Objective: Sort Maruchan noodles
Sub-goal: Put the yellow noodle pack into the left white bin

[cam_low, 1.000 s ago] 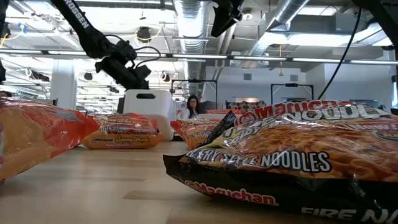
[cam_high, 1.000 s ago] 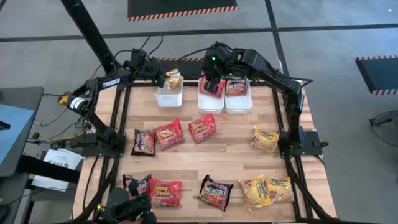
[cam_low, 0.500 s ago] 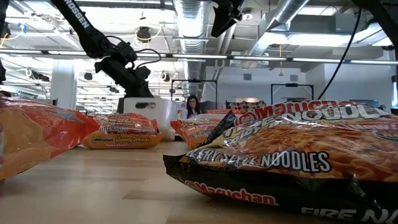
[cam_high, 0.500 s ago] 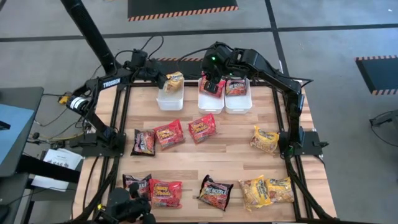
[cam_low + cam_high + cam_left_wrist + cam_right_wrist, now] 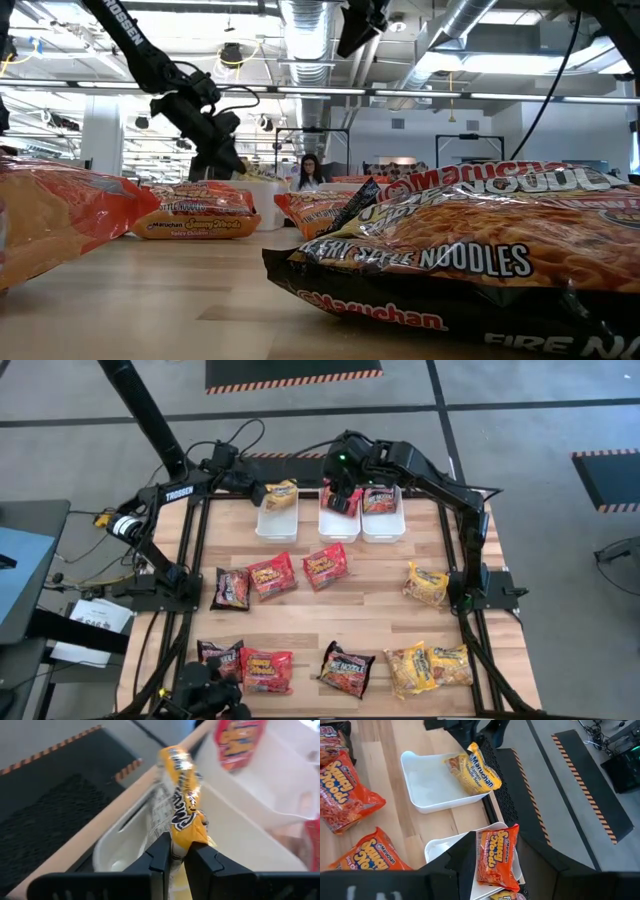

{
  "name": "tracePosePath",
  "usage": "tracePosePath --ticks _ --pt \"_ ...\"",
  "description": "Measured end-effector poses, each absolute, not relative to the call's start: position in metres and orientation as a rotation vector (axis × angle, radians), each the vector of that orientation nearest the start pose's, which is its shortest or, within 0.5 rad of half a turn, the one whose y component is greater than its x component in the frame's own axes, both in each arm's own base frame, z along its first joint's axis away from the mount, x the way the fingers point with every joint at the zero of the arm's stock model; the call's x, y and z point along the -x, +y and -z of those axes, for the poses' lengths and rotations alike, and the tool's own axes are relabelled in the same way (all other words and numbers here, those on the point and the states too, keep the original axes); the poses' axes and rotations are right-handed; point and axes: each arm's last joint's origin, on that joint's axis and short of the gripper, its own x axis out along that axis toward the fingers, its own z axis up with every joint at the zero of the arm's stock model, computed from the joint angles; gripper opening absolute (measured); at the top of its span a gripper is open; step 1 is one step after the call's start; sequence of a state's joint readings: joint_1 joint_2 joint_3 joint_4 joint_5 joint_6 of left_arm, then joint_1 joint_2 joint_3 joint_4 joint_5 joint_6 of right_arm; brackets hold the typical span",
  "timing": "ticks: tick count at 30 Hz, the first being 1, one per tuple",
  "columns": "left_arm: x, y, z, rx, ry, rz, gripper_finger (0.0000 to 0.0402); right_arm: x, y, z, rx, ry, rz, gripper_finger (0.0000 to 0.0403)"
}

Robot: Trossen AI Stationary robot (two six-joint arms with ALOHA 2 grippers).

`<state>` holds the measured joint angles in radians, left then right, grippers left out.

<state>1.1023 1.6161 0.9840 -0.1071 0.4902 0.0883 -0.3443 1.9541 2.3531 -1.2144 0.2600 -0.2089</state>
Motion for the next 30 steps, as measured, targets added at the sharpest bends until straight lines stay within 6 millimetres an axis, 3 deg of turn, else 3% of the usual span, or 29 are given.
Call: tracePosePath --ticks 8,16,21,30 --pt "-0.162 0.292 -0.207 0.463 0.559 -0.577 0.0046 -0.364 -0.132 -0.429 0.164 0.88 0.466 0.0166" --pt "-0.163 0.291 -0.207 0.49 0.554 -0.572 0.0111 -0.366 -0.126 -0.429 0.17 0.878 0.453 0.0166" --pt "-0.159 0.291 -0.204 0.505 0.603 -0.671 0.0152 -0.367 -0.122 -0.429 0.175 0.877 0.443 0.0166" --pt "-0.157 0.289 -0.202 0.548 0.618 -0.636 0.0171 -0.367 -0.121 -0.429 0.155 0.872 0.454 0.0166"
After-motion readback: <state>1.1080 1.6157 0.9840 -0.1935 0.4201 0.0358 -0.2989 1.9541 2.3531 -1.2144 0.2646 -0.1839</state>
